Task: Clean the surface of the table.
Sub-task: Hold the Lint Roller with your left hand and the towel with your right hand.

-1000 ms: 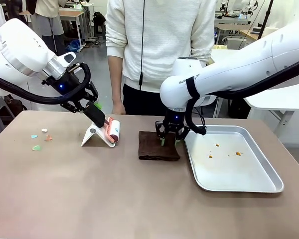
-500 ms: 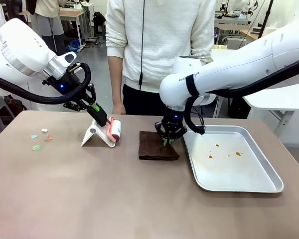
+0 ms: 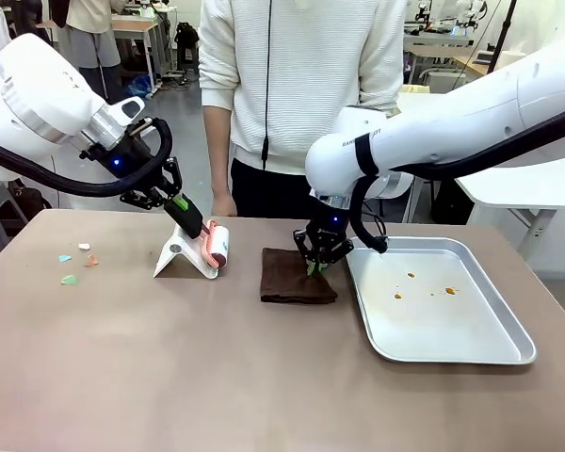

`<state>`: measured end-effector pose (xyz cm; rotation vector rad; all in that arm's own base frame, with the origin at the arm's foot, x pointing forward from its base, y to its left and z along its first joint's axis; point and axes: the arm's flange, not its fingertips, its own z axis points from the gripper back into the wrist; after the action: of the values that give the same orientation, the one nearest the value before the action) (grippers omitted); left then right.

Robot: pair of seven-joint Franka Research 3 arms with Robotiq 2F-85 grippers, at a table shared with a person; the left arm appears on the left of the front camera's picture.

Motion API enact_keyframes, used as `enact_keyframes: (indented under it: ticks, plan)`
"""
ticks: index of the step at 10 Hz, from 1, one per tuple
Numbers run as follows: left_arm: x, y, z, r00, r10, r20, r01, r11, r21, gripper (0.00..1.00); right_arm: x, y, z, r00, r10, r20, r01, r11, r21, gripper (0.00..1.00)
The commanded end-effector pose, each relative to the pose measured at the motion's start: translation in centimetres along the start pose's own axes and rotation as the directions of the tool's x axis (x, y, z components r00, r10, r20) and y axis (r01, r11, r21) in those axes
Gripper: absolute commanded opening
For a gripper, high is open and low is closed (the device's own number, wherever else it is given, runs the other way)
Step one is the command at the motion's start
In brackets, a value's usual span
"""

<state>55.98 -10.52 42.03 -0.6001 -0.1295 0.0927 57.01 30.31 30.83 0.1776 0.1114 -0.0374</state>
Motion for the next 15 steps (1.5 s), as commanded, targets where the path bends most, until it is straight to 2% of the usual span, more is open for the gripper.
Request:
enact_keyframes:
  ticks: [1,3,4,6,8,9,10,11,12,13,15]
  plan:
    - [-1.5,-0.4,1.3,0.998,-0.052,0.038,0.054,0.997,-0.063,0.00,-1.5,-2.0,2.3,0.997,0.059,-0.056,-0.047,0.979,0.198,0.00]
    - [-2.9,-0.6,3.0,0.993,-0.085,0.077,0.095,0.987,-0.126,0.00,-2.7,-4.0,4.8,0.986,0.133,-0.097,-0.083,0.911,0.403,0.00]
    - [-3.7,-0.6,3.9,0.991,-0.094,0.094,0.109,0.980,-0.168,0.00,-3.3,-5.0,5.9,0.980,0.171,-0.102,-0.098,0.859,0.502,0.00]
    - [-5.8,-0.2,6.4,0.992,-0.082,0.091,0.104,0.957,-0.272,0.00,-5.5,-7.5,8.4,0.964,0.256,-0.075,-0.132,0.702,0.700,0.00]
    - [-8.2,1.7,9.5,0.991,-0.096,0.096,0.123,0.935,-0.333,0.00,-8.9,-10.1,10.3,0.958,0.279,-0.068,-0.120,0.604,0.788,0.00]
    - [-9.5,3.2,11.1,0.989,-0.124,0.080,0.145,0.913,-0.381,0.00,-11.0,-11.2,11.1,0.965,0.258,-0.055,-0.106,0.568,0.816,0.00]
    - [-11.1,5.3,12.9,0.986,-0.146,0.078,0.165,0.884,-0.438,0.00,-13.9,-12.2,11.8,0.981,0.177,-0.085,-0.020,0.520,0.854,0.00]
    - [-12.6,7.5,14.5,0.985,-0.149,0.090,0.174,0.858,-0.483,0.00,-16.7,-12.9,11.7,0.991,0.111,-0.080,0.012,0.510,0.860,0.00]
    - [-13.9,10.0,15.9,0.984,-0.154,0.089,0.178,0.827,-0.534,0.00,-19.7,-13.7,11.3,0.997,0.057,-0.043,0.008,0.509,0.861,0.00]
    - [-15.3,12.7,17.2,0.986,-0.143,0.088,0.167,0.800,-0.576,0.00,-22.7,-14.8,10.9,0.999,0.012,0.032,-0.034,0.507,0.861,0.00]
    - [-18.5,18.6,19.5,0.981,-0.182,0.072,0.186,0.746,-0.639,0.00,-27.2,-20.0,11.0,0.981,-0.132,0.144,-0.070,0.447,0.892,0.00]
